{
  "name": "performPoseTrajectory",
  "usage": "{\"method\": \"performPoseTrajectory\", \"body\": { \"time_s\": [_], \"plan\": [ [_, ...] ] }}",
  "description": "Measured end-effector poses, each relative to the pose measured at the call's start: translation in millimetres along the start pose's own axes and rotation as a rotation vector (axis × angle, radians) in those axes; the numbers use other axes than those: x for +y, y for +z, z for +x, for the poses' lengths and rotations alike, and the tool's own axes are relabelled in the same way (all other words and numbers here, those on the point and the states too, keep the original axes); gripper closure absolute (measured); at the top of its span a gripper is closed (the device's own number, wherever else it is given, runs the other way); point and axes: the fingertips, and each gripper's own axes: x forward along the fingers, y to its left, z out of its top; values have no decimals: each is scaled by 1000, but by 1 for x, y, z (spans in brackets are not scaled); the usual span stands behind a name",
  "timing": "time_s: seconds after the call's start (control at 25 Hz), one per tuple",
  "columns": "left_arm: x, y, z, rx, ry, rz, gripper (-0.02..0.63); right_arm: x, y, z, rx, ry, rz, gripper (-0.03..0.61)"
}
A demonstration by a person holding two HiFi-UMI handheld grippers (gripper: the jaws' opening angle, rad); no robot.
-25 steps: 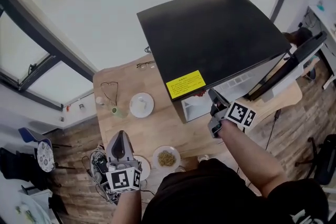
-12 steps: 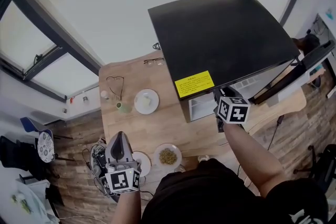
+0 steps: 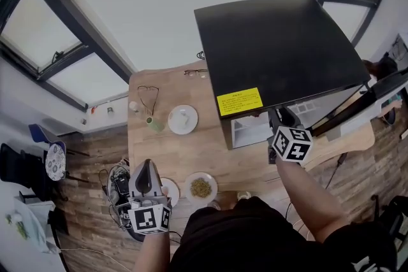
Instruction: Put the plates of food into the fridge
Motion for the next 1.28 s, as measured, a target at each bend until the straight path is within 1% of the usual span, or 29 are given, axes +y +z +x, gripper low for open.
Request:
{"method": "performPoseTrajectory", "body": {
  "time_s": [0.2,0.32,0.4,0.52,0.72,0.88,0.96,1.12,1.28],
  "plan": [
    [-6,-13,-10,-3,5,-14,610,11,10,-18,-113,107,-17,442],
    [-8,-20,-15,3,-20,6,609,30,5,-35,-145,172,-34,442],
    [-5,-17,-21,-16,-29,27,609,43,-1,-50,-166,202,-29,442],
    [6,-13,-25,-42,-46,24,609,60,-17,-67,-170,238,3,442],
    [25,-29,-38,-30,-100,5,609,93,-57,-96,-138,263,22,442],
    [43,-44,-48,-18,-138,-16,609,123,-100,-115,-87,291,58,442],
    [50,-49,-51,-21,-163,-25,609,137,-125,-121,-49,310,115,442],
    [56,-61,-61,-17,-231,-38,609,156,-181,-137,45,296,239,442],
    [58,-76,-63,5,-281,-34,609,177,-226,-147,116,306,345,442]
  ]
}}
